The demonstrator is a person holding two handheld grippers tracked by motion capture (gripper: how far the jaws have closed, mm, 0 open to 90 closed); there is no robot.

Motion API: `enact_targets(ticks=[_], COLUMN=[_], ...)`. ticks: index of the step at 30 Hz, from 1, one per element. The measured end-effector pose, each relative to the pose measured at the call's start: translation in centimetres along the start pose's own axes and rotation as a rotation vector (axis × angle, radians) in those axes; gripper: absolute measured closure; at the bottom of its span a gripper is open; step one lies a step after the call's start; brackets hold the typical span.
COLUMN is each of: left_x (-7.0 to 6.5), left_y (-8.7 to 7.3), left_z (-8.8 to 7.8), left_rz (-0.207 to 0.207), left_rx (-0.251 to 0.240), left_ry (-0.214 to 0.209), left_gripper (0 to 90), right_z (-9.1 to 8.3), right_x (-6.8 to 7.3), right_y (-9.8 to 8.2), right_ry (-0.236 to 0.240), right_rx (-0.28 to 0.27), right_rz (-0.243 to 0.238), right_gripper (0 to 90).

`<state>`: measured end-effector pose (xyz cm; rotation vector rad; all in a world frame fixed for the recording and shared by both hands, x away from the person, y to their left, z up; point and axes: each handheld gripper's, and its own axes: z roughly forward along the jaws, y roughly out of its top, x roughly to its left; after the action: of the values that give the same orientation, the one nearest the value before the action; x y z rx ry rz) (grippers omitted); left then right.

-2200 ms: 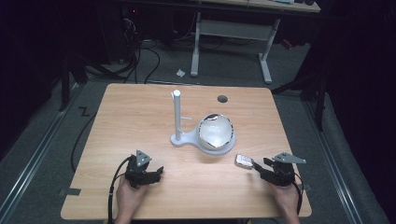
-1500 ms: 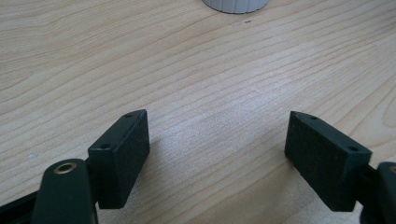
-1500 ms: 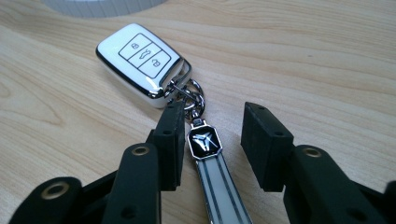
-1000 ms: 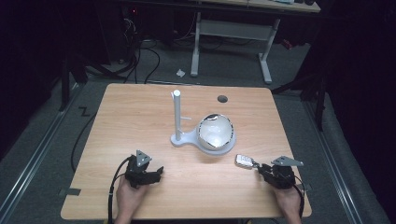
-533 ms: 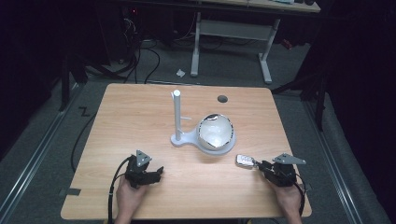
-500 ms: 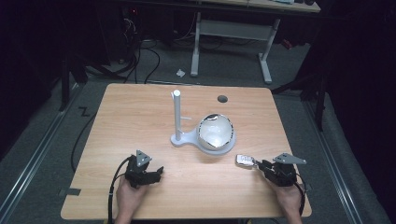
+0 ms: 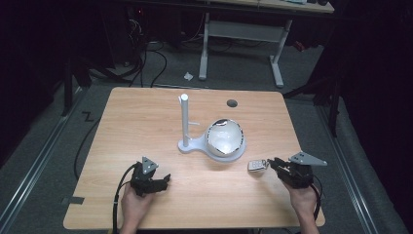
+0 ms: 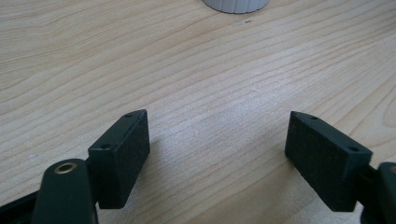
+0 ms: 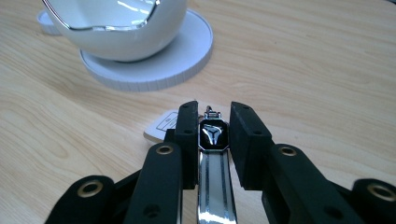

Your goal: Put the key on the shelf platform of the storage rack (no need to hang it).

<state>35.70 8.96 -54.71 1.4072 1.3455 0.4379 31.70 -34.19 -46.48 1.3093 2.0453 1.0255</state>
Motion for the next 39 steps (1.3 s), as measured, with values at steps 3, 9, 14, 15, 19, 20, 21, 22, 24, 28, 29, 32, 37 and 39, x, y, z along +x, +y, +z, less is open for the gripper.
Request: enact_targets(ticks=[3, 9, 14, 15, 19, 20, 21, 22, 24, 28, 29, 32, 37, 39], left_x=[0.0, 0.0, 0.0, 0.0, 0.0, 0.0, 0.0, 0.0, 0.0, 0.0, 0.0, 0.0, 0.0, 0.0], left_y=[0.0, 0.0, 0.0, 0.0, 0.0, 0.0, 0.0, 0.0, 0.0, 0.0, 0.0, 0.0, 0.0, 0.0], left_z=[0.0, 0.0, 0.0, 0.0, 0.0, 0.0, 0.0, 0.0, 0.0, 0.0, 0.0, 0.0, 0.0, 0.0], left_rz=[0.001, 0.0, 0.0, 0.0, 0.0, 0.0, 0.002, 0.0, 0.0, 0.0, 0.0, 0.001, 0.002, 0.002], left_rx=[0.0, 0.0, 0.0, 0.0, 0.0, 0.0, 0.001, 0.0, 0.0, 0.0, 0.0, 0.001, 0.001, 0.001], left_ry=[0.0, 0.0, 0.0, 0.0, 0.0, 0.0, 0.0, 0.0, 0.0, 0.0, 0.0, 0.0, 0.0, 0.0], left_gripper=[22.4, 22.4, 22.4, 22.4, 22.4, 22.4, 22.4, 22.4, 22.4, 22.4, 22.4, 22.4, 22.4, 22.4], right_z=[-0.2, -0.7, -1.0, -1.1, -1.2, -1.2, -1.3, -1.3, -1.3, -1.3, -1.4, -1.4, -1.4, -1.3], right_x=[0.3, 0.6, 0.6, 0.6, 0.5, 0.6, 0.6, 0.6, 0.8, 0.9, 1.0, 1.1, 1.4, 1.5], right_y=[0.5, 1.4, 1.8, 2.0, 2.2, 2.5, 2.6, 2.6, 3.0, 3.6, 3.7, 4.0, 4.7, 4.9], right_ry=[0.006, 0.021, 0.031, 0.032, 0.036, 0.041, 0.042, 0.042, 0.048, 0.058, 0.061, 0.068, 0.079, 0.085], right_rx=[-0.013, -0.046, -0.068, -0.076, -0.084, -0.091, -0.095, -0.095, -0.104, -0.112, -0.113, -0.12, -0.13, -0.139], right_rz=[-0.003, -0.007, 0.004, 0.003, 0.004, 0.007, 0.006, 0.006, 0.002, -0.005, -0.001, -0.007, -0.016, -0.021], right_gripper=[74.2, 74.2, 74.2, 74.2, 74.2, 74.2, 74.2, 74.2, 74.2, 74.2, 74.2, 74.2, 74.2, 74.3])
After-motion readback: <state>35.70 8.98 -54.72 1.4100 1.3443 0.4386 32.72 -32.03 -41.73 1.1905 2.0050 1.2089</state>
